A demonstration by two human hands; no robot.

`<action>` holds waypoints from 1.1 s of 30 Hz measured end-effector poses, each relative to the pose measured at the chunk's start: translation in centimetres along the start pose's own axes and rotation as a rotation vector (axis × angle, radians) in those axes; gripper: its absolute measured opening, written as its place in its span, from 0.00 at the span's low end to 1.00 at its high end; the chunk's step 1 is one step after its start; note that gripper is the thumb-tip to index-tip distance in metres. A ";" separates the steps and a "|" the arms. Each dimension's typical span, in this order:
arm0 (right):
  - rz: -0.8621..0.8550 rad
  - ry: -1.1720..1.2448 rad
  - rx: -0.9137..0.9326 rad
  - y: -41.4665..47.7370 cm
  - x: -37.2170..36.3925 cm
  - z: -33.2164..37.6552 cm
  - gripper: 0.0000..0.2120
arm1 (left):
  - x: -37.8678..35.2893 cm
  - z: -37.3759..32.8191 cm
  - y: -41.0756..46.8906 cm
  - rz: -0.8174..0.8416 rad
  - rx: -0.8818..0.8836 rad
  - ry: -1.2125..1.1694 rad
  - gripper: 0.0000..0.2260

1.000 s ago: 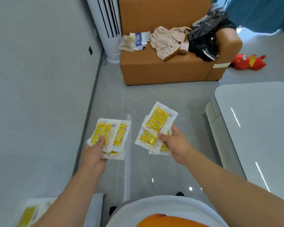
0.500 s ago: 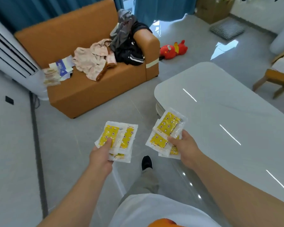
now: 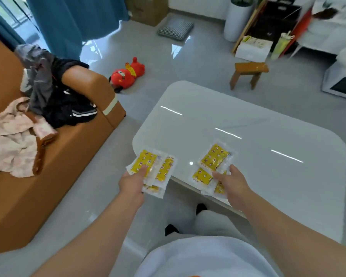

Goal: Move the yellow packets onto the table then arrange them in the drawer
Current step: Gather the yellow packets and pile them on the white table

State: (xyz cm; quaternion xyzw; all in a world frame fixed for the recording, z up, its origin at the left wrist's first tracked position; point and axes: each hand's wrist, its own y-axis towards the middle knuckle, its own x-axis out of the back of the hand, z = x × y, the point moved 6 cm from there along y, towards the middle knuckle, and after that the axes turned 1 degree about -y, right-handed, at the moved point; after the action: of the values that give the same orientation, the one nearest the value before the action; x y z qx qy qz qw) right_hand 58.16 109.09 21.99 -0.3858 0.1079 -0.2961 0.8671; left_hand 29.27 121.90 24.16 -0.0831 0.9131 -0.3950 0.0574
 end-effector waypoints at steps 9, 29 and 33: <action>-0.057 0.067 -0.096 12.4 0.0 4.4 0.22 | -11.6 -4.5 10.7 -0.014 0.049 0.167 0.25; -0.233 0.009 -0.237 38.1 -4.4 12.5 0.23 | -31.3 -7.7 34.7 -0.055 0.182 0.523 0.08; -0.275 -0.031 -0.236 43.5 -5.6 12.0 0.24 | -35.7 -6.4 41.1 -0.025 0.176 0.596 0.08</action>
State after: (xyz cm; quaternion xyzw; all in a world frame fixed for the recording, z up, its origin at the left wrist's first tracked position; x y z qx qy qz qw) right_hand 77.37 142.66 -2.01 -0.5007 0.0746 -0.3911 0.7687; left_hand 58.81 161.21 -0.12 0.0304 0.8509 -0.4802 -0.2109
